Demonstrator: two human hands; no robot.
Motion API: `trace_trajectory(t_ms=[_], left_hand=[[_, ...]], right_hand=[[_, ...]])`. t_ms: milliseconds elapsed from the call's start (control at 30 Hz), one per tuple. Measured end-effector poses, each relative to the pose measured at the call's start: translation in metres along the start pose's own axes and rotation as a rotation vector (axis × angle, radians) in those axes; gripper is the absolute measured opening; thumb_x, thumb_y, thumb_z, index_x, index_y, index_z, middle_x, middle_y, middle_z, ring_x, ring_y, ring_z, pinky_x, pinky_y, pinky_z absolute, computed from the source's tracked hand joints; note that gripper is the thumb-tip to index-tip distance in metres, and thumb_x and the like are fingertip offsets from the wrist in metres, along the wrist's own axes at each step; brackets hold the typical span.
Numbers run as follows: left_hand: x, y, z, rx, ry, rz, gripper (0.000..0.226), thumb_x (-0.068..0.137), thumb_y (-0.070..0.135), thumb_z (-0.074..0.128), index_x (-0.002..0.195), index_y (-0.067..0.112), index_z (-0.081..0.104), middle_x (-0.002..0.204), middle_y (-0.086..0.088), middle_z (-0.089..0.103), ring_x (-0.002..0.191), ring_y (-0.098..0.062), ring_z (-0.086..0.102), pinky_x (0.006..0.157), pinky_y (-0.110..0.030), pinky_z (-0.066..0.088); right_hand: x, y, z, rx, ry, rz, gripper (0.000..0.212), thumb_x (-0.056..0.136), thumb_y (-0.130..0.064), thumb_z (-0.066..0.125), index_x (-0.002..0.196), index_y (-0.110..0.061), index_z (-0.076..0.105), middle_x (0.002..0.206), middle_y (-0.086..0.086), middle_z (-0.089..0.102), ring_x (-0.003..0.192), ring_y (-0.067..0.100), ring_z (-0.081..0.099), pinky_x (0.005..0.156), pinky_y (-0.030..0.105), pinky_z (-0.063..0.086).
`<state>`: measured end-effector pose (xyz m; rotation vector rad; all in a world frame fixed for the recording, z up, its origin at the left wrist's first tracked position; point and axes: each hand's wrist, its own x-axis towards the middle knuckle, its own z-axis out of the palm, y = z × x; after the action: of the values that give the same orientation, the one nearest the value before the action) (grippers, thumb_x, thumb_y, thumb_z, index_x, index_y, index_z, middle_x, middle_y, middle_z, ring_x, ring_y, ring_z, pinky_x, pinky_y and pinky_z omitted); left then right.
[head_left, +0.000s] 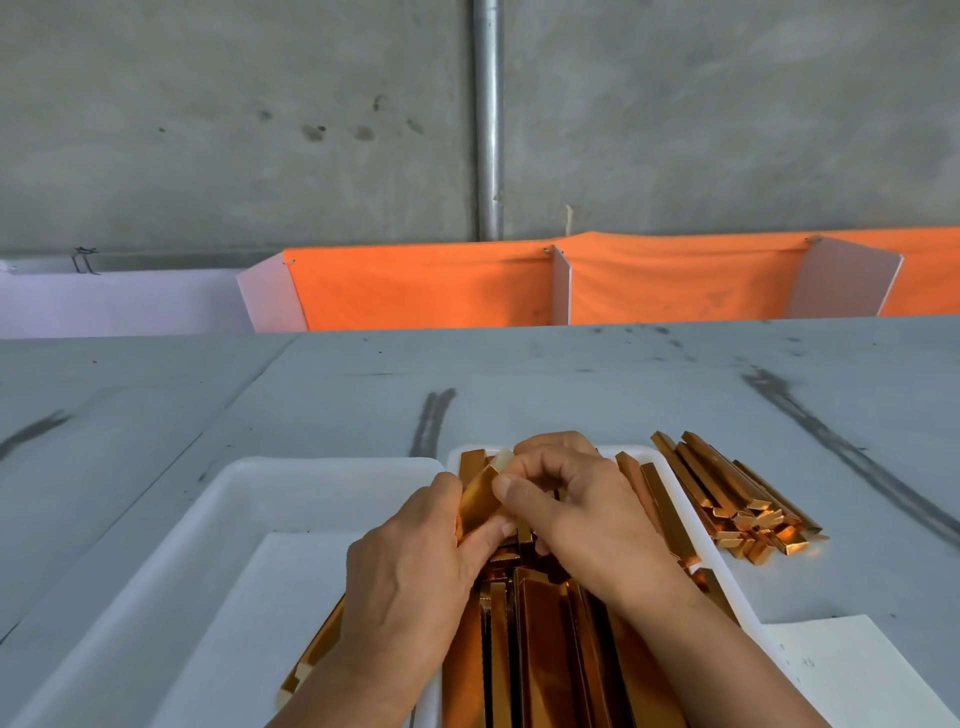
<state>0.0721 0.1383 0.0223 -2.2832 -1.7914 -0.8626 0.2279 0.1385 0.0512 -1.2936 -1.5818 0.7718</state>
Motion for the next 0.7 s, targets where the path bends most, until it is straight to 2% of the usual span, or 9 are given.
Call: trace_trajectory(t_ms=[100, 200, 267, 367, 433, 500, 600, 700], left_hand=[[-0.0009, -0.0005, 0.0014, 0.017, -0.018, 0.011, 0.058, 0.064, 0.082, 0.000, 0.086, 0.035, 0.026, 0.065, 0.015, 0.040, 0.052, -0.001, 0.042, 0.047, -0.012, 0.023], [-0.0009, -0.0002, 0.0031, 0.021, -0.026, 0.032, 0.057, 0.064, 0.082, 0.000, 0.088, 0.036, 0.025, 0.066, 0.017, 0.040, 0.054, 0.001, 0.043, 0.049, -0.010, 0.025], [-0.0008, 0.0004, 0.0039, 0.016, -0.030, 0.032, 0.058, 0.065, 0.082, 0.000, 0.089, 0.037, 0.027, 0.067, 0.017, 0.041, 0.055, 0.001, 0.044, 0.050, -0.009, 0.026], [0.0005, -0.0003, 0.0040, -0.004, -0.031, 0.004, 0.060, 0.063, 0.083, 0.001, 0.087, 0.035, 0.029, 0.065, 0.017, 0.042, 0.053, -0.001, 0.045, 0.048, -0.010, 0.024], [0.0004, -0.0007, 0.0043, -0.036, -0.038, -0.005, 0.059, 0.064, 0.083, 0.002, 0.084, 0.034, 0.029, 0.064, 0.016, 0.042, 0.053, -0.001, 0.044, 0.047, -0.012, 0.023], [-0.0012, -0.0013, 0.0053, -0.079, -0.047, 0.005, 0.057, 0.065, 0.083, 0.005, 0.081, 0.035, 0.030, 0.063, 0.015, 0.043, 0.054, -0.001, 0.046, 0.047, -0.013, 0.024], [-0.0038, -0.0016, 0.0070, -0.124, -0.052, 0.037, 0.052, 0.069, 0.085, 0.010, 0.077, 0.039, 0.032, 0.062, 0.013, 0.045, 0.054, -0.001, 0.049, 0.048, -0.013, 0.027], [-0.0037, -0.0017, 0.0079, -0.136, -0.026, 0.057, 0.054, 0.073, 0.088, 0.013, 0.072, 0.038, 0.032, 0.057, 0.011, 0.046, 0.050, -0.003, 0.050, 0.047, -0.012, 0.028]], right_hand=[[-0.0007, 0.0002, -0.0013, -0.157, 0.012, -0.072, 0.017, 0.092, -0.038, 0.063, 0.077, -0.031, 0.067, 0.092, -0.012, 0.060, 0.085, 0.001, 0.059, 0.067, 0.013, 0.047], [0.0006, 0.0022, -0.0016, -0.194, 0.038, -0.074, 0.032, 0.096, -0.041, 0.055, 0.068, -0.029, 0.061, 0.077, -0.006, 0.060, 0.075, 0.003, 0.059, 0.058, 0.016, 0.046], [0.0015, 0.0035, -0.0020, -0.163, 0.055, -0.043, 0.031, 0.098, -0.040, 0.054, 0.069, -0.032, 0.060, 0.081, -0.010, 0.058, 0.070, 0.003, 0.060, 0.058, 0.020, 0.051], [0.0006, 0.0047, -0.0027, -0.121, 0.069, -0.022, 0.021, 0.096, -0.026, 0.057, 0.081, -0.036, 0.067, 0.091, -0.015, 0.058, 0.070, 0.004, 0.061, 0.062, 0.023, 0.056], [-0.0004, 0.0043, -0.0036, -0.114, 0.034, -0.023, 0.029, 0.094, -0.016, 0.057, 0.078, -0.038, 0.068, 0.093, -0.017, 0.057, 0.067, 0.008, 0.061, 0.058, 0.026, 0.056], [0.0001, 0.0031, -0.0053, -0.114, -0.018, -0.009, 0.034, 0.094, -0.011, 0.055, 0.075, -0.037, 0.069, 0.093, -0.019, 0.058, 0.071, 0.011, 0.062, 0.060, 0.031, 0.058], [0.0020, 0.0033, -0.0088, -0.121, -0.060, -0.015, 0.039, 0.092, -0.007, 0.054, 0.074, -0.038, 0.069, 0.091, -0.026, 0.058, 0.070, 0.005, 0.060, 0.063, 0.023, 0.051], [0.0018, 0.0041, -0.0088, -0.049, -0.025, -0.044, 0.036, 0.094, -0.010, 0.057, 0.080, -0.041, 0.068, 0.084, -0.022, 0.063, 0.067, 0.011, 0.061, 0.058, 0.027, 0.053]])
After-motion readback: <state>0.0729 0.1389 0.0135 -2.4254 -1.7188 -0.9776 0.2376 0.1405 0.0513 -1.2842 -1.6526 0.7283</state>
